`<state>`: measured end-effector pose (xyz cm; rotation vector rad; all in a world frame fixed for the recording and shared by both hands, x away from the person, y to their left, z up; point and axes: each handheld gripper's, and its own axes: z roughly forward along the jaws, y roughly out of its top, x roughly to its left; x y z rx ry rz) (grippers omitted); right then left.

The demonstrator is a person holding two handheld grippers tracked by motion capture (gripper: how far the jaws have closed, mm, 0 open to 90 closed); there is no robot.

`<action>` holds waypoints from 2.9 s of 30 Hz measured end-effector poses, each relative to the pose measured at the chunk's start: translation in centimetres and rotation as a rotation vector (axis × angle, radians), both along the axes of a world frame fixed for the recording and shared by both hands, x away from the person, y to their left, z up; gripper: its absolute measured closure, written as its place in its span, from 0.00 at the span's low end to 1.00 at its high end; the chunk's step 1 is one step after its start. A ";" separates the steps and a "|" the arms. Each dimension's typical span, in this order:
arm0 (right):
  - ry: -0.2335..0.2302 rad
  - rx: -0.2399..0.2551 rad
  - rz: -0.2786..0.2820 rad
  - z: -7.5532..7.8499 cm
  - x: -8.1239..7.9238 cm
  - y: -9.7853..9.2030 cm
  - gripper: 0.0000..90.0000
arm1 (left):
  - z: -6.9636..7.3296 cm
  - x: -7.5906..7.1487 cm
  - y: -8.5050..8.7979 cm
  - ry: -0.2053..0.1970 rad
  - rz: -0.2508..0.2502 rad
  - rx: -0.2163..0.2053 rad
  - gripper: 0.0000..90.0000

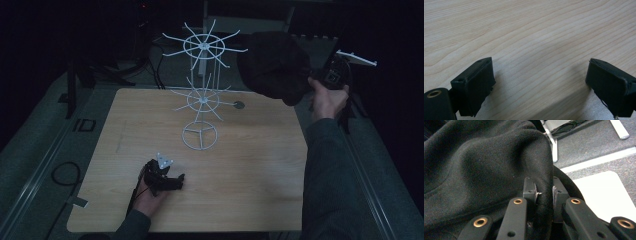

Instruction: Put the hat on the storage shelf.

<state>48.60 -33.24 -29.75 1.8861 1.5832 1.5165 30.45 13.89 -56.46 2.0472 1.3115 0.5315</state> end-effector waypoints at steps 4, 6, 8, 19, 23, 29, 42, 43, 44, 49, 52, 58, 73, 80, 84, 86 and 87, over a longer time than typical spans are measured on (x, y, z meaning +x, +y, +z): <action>-0.001 0.010 -0.003 0.1 -0.1 -0.2 0.87 | 0.0 0.0 0.0 0.000 0.000 0.000 0.10; -0.006 0.016 -0.008 0.1 -0.1 -0.4 0.87 | 0.0 0.0 0.0 0.000 0.000 0.000 0.10; -0.012 0.019 -0.012 0.2 -0.2 -0.4 0.87 | 0.0 0.0 0.0 0.000 0.000 0.000 0.10; -0.033 0.057 -0.010 0.4 -0.5 -0.7 0.87 | 0.0 0.0 0.0 0.000 0.000 0.000 0.10; -0.037 0.056 -0.015 0.4 -0.6 -0.9 0.87 | 0.0 0.0 0.0 0.000 0.000 0.000 0.10; -0.044 0.076 -0.013 0.4 -0.7 -1.1 0.87 | 0.0 0.0 0.0 0.000 0.000 0.000 0.10; -0.076 0.119 0.014 0.8 -1.0 -1.1 0.87 | 0.0 0.0 0.0 0.000 0.001 0.001 0.10; -0.079 0.119 0.014 0.8 -1.0 -1.1 0.87 | 0.0 0.0 0.0 0.000 0.000 0.001 0.10; -0.082 0.120 0.014 0.8 -1.0 -1.1 0.87 | 0.0 0.0 0.0 0.000 0.000 0.001 0.10; -0.090 0.133 0.016 0.7 -1.2 -1.2 0.87 | 0.0 0.0 0.0 0.000 0.000 0.001 0.10; -0.095 0.143 0.021 0.7 -1.2 -1.3 0.87 | 0.0 0.0 0.0 0.000 0.001 0.001 0.10; -0.101 0.161 0.040 0.6 -1.5 -1.3 0.87 | 0.0 0.0 0.0 0.000 0.001 0.000 0.10; -0.132 0.206 0.063 0.9 -2.4 -1.5 0.87 | 0.0 0.0 -0.1 -0.003 0.002 -0.003 0.10; -0.145 0.213 0.084 1.4 -2.6 -0.9 0.87 | 0.0 0.0 -0.1 -0.001 0.003 -0.002 0.10; -0.147 0.214 0.102 1.6 -2.5 -0.2 0.87 | 0.0 0.0 -0.1 -0.001 0.003 -0.002 0.10; -0.145 0.211 0.108 1.7 -2.4 0.2 0.87 | 0.0 0.0 -0.1 0.000 0.003 -0.002 0.10; -0.144 0.210 0.110 1.7 -2.4 0.4 0.87 | 0.0 0.0 -0.1 -0.001 0.003 -0.002 0.10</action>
